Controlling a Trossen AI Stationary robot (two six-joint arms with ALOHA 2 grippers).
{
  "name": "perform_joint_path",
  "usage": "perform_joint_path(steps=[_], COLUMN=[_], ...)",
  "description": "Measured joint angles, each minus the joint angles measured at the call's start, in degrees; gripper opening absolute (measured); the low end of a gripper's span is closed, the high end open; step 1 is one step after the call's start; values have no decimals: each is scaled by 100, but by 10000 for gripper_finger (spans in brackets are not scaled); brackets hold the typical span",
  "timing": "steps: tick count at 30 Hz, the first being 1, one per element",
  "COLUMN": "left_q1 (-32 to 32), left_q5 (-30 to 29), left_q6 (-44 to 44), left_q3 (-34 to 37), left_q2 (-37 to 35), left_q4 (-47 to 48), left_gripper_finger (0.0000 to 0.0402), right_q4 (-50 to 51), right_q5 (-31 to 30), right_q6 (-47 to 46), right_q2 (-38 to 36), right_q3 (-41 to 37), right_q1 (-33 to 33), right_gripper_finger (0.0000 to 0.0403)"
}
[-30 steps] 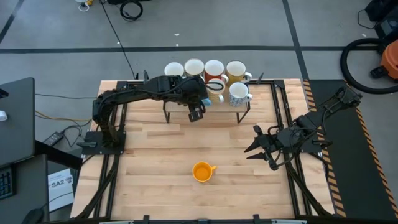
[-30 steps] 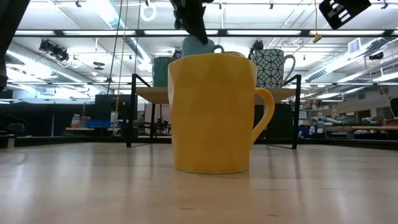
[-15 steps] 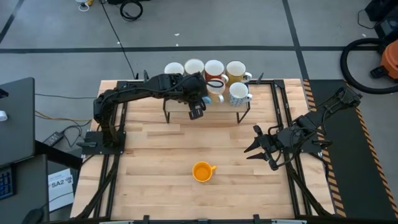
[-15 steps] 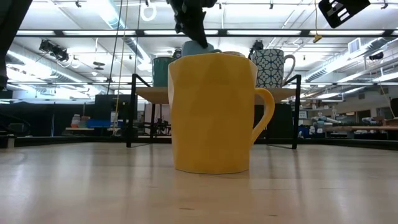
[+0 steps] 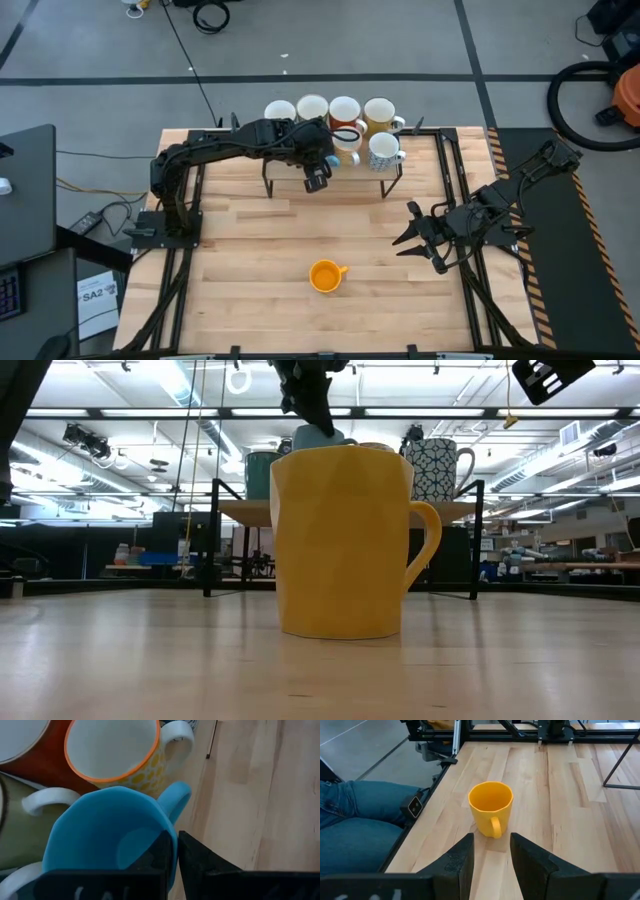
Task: Place coffee mugs
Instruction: Put the blue mug on the shelf
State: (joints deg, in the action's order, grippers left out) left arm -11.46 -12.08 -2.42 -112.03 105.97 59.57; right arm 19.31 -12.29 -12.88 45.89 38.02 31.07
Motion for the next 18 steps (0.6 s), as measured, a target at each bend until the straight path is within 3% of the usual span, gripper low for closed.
perform_joint_path(steps=[18], left_q1=[-57], left_q5=[-11], left_q6=[33], left_q3=[-4], left_q2=[306], left_q4=[-140], left_gripper_finger=[30], right_q4=[-48], right_q5=[4], right_q6=[145], right_q2=[0], right_q3=[-7], right_q1=[-1], right_gripper_finger=[132])
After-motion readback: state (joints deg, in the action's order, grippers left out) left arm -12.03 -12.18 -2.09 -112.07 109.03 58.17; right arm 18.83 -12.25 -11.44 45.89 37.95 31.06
